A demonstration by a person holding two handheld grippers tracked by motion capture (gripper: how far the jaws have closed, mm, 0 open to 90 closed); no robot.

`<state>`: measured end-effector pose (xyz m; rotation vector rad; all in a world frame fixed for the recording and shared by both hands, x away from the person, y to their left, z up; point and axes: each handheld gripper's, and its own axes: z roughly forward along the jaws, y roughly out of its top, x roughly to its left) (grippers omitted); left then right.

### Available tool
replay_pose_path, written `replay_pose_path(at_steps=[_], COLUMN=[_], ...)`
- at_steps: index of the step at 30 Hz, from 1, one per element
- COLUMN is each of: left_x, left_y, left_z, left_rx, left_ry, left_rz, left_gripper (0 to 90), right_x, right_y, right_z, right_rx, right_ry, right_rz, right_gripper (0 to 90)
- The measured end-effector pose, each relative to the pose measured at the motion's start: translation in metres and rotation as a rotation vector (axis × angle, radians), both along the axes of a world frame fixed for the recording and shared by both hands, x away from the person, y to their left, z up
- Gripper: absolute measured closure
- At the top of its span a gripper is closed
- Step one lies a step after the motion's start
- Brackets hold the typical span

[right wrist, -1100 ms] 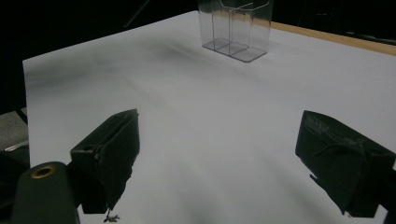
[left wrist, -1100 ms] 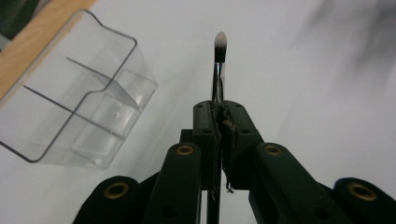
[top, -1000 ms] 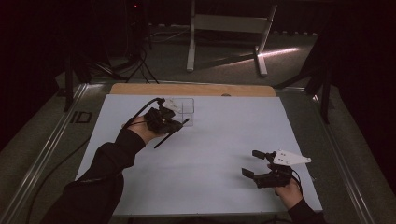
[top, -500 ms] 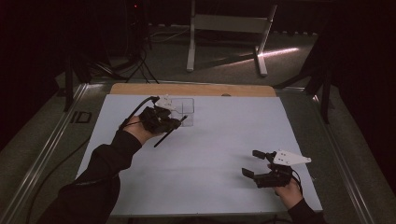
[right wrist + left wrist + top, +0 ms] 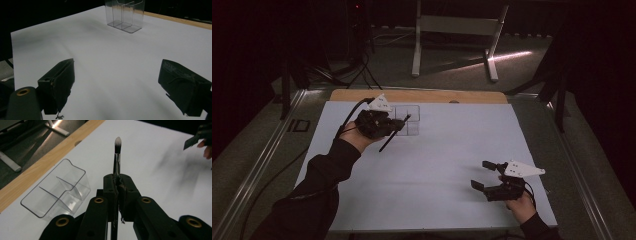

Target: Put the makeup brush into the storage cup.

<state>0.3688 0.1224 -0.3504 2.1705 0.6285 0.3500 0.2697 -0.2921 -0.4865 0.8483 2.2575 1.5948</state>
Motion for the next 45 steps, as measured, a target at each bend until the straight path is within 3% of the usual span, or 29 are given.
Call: replay_pose_path(at_steps=[8, 12, 19, 24, 37, 45], left_x=[-0.001, -0.002, -0.001, 0.003, 0.015, 0.021], left_y=[0.000, 0.002, 0.005, 0.006, 0.013, 0.011], left_z=[0.005, 0.010, 0.015, 0.017, 0.014, 0.013], left_rx=[-0.054, -0.099, -0.140, -0.179, -0.303, -0.327], left_ry=[-0.031, -0.062, -0.103, -0.107, -0.166, -0.185], left_rz=[0.007, 0.021, 0.035, 0.067, 0.152, 0.188], left_gripper=[86.3, 86.3, 86.3, 86.3, 86.3, 86.3], right_x=[0.000, 0.000, 0.000, 0.000, 0.000, 0.000], right_y=[0.000, 0.000, 0.000, 0.000, 0.000, 0.000], right_z=[0.000, 0.000, 0.000, 0.000, 0.000, 0.000], right_rx=[0.000, 0.002, 0.000, -0.001, 0.001, 0.000], right_ry=[-0.001, -0.001, -0.002, -0.002, 0.000, -0.001], right_rz=[0.000, 0.001, 0.001, 0.000, 0.000, 0.001], right_gripper=[13.7, 13.7, 13.7, 13.7, 13.7, 13.7])
